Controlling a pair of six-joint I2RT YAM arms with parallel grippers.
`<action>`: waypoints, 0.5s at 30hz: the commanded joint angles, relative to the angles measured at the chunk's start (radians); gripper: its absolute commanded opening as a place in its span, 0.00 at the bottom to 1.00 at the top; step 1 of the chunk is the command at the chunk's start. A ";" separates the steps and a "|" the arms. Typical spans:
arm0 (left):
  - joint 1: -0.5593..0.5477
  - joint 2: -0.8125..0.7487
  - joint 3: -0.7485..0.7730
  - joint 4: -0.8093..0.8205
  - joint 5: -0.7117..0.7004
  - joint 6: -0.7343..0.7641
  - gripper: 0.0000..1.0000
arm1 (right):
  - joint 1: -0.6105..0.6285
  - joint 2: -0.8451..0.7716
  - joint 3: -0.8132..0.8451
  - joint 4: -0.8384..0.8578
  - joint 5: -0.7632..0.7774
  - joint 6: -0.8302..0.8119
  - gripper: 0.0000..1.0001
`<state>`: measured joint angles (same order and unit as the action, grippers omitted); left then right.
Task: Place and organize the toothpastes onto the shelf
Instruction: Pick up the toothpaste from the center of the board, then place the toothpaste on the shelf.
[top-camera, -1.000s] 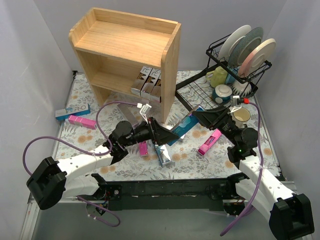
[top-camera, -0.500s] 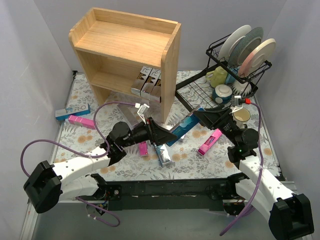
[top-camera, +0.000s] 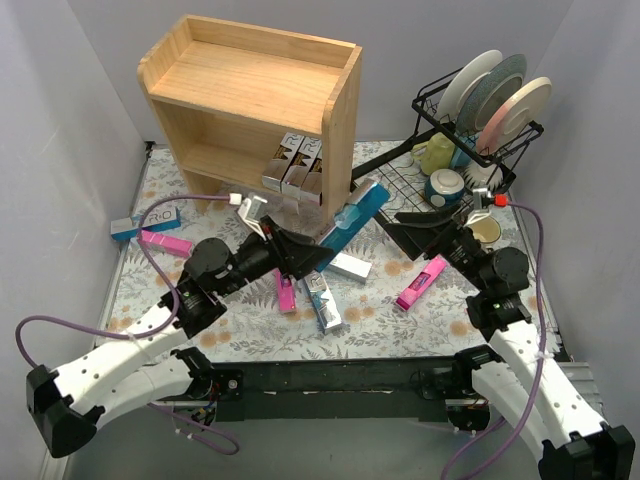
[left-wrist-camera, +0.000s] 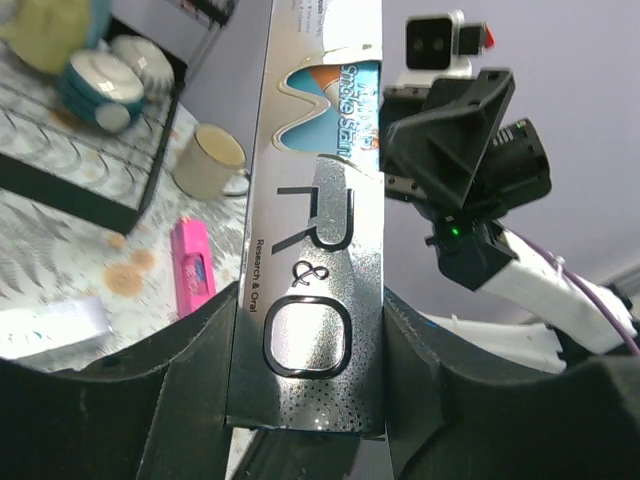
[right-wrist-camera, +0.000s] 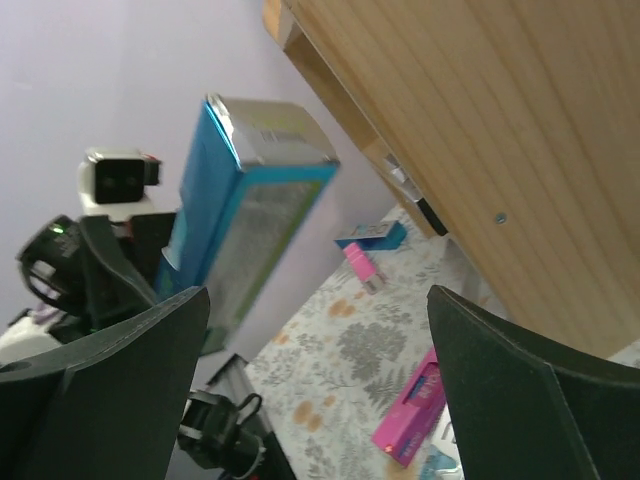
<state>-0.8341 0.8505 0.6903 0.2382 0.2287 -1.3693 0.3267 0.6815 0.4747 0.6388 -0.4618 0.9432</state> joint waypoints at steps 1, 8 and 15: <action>0.000 -0.074 0.147 -0.205 -0.155 0.159 0.20 | -0.005 -0.080 0.105 -0.290 0.066 -0.253 0.99; 0.000 -0.001 0.557 -0.549 -0.408 0.257 0.20 | -0.005 -0.138 0.196 -0.543 0.199 -0.506 0.98; 0.000 0.221 0.900 -0.772 -0.652 0.371 0.20 | -0.005 -0.142 0.208 -0.591 0.206 -0.550 0.98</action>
<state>-0.8341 0.9756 1.4471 -0.3637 -0.2276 -1.1057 0.3267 0.5404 0.6434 0.1028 -0.2825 0.4686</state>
